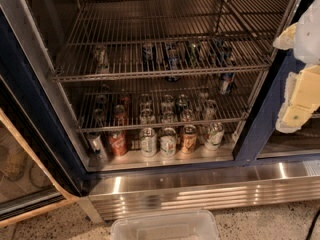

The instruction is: Pick 7up can from middle shelf of fridge

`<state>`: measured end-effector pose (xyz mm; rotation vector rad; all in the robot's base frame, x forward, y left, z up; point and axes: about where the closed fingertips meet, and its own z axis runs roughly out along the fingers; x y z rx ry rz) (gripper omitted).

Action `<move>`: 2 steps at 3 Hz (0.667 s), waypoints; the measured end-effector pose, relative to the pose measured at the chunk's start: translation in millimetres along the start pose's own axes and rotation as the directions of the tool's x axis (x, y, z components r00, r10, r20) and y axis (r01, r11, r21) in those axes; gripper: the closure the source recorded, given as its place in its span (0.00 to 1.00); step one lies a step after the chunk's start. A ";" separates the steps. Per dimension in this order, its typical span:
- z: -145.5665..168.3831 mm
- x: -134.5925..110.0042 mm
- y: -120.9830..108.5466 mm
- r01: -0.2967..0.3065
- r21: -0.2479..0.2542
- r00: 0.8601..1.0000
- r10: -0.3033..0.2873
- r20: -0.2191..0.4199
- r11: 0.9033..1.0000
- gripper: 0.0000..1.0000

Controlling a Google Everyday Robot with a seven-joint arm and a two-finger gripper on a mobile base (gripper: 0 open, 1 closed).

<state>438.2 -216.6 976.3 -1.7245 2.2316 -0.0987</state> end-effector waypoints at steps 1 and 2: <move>0.0 0.0 0.0 0.000 0.000 1.000 0.000 0.000 1.000 0.00; 15.2 -5.5 -4.3 -0.033 0.028 0.998 0.032 0.049 0.999 0.00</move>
Offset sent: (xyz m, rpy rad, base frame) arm 0.0402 0.0223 -0.0525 0.1975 -0.1305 -0.1002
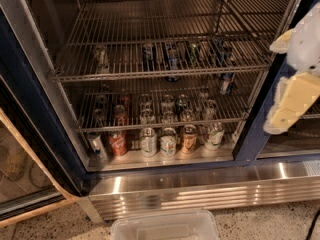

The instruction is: Pick 7up can from middle shelf of fridge

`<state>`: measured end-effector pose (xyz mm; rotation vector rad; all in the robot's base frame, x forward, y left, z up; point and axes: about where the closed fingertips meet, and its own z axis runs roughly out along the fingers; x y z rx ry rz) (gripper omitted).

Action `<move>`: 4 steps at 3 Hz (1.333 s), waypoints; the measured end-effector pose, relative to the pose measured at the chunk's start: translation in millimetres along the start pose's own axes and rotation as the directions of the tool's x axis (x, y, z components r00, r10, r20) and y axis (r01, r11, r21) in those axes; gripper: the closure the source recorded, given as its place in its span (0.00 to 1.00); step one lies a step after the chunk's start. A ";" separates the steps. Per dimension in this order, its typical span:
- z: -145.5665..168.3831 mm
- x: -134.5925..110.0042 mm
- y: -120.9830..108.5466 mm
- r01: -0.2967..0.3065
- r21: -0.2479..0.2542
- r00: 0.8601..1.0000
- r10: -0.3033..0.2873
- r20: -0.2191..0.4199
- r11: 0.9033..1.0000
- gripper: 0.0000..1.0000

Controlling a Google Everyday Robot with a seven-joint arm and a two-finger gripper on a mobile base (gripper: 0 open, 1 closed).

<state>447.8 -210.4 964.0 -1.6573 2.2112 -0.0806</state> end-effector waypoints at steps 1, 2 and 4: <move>38.2 -27.6 4.7 -0.017 -0.001 0.988 0.017 0.151 1.000 0.00; 34.4 -43.1 -6.5 -0.033 0.047 0.978 0.023 0.209 0.998 0.00; 38.7 -51.9 -4.7 -0.034 0.064 0.973 0.018 0.231 0.997 0.00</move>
Offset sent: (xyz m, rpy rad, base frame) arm 0.0124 0.0292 -0.0272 0.1244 -0.0350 0.0206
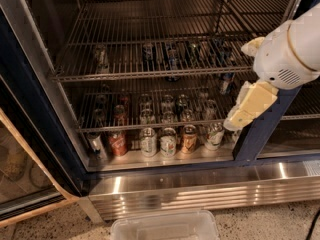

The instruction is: Pick 7up can from middle shelf of fridge

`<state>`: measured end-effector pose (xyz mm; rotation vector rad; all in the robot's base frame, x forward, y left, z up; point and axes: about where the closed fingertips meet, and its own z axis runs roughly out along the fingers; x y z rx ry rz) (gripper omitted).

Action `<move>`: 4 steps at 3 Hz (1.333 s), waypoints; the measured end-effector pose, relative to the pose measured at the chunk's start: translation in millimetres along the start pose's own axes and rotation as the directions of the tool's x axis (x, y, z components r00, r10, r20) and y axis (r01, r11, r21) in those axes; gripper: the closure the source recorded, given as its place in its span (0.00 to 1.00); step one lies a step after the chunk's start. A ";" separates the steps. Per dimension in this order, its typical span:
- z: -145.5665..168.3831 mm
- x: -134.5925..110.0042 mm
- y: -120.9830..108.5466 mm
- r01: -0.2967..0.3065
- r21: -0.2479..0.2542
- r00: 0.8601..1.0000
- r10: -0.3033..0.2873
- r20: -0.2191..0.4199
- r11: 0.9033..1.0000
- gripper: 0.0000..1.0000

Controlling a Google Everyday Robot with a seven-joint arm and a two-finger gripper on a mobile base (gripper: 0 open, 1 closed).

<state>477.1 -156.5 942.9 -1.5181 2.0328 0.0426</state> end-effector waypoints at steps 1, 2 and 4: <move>19.7 -18.2 14.9 -0.032 0.023 0.997 0.030 0.072 0.999 0.00; 51.1 -50.6 4.0 -0.062 0.069 0.982 0.049 0.183 0.996 0.00; 83.1 -83.1 -10.5 -0.082 0.081 0.950 0.054 0.307 0.993 0.00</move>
Offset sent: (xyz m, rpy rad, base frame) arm 0.0716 0.1026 -0.0257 0.3075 -0.2152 -0.0478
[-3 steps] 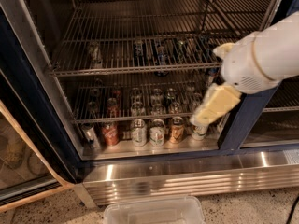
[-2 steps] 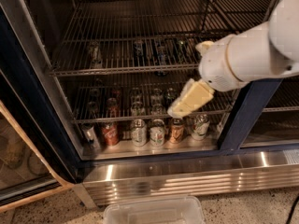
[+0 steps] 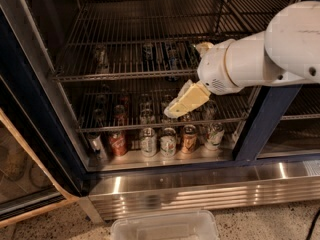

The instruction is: Pick 7up can from middle shelf of fridge

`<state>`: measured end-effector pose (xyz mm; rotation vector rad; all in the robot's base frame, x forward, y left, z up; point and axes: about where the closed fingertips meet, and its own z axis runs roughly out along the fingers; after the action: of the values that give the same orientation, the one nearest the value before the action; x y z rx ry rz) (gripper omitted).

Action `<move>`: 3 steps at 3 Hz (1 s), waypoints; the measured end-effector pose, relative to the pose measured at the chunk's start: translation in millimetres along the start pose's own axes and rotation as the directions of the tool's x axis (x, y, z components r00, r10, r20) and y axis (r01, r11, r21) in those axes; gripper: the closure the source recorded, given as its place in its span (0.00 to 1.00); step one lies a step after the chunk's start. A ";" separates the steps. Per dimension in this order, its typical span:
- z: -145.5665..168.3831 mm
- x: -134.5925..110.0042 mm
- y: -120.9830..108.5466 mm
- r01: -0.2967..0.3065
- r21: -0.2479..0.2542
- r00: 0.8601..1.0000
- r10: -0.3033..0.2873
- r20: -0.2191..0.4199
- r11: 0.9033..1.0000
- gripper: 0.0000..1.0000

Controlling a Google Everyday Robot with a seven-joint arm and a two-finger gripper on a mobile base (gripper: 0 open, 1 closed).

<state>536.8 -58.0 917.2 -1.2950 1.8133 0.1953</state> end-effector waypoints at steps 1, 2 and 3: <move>12.3 -3.5 16.5 -0.009 0.012 1.000 0.009 0.007 1.000 0.00; 26.1 -15.3 40.4 -0.013 0.015 0.999 0.012 0.044 1.000 0.00; 48.9 -25.7 58.1 -0.023 -0.019 0.996 0.025 0.085 1.000 0.00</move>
Offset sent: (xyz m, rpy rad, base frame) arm -0.0309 0.0790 -0.0317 0.0990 -0.0367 0.0132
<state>517.8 13.4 886.3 -1.2595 1.7590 0.2766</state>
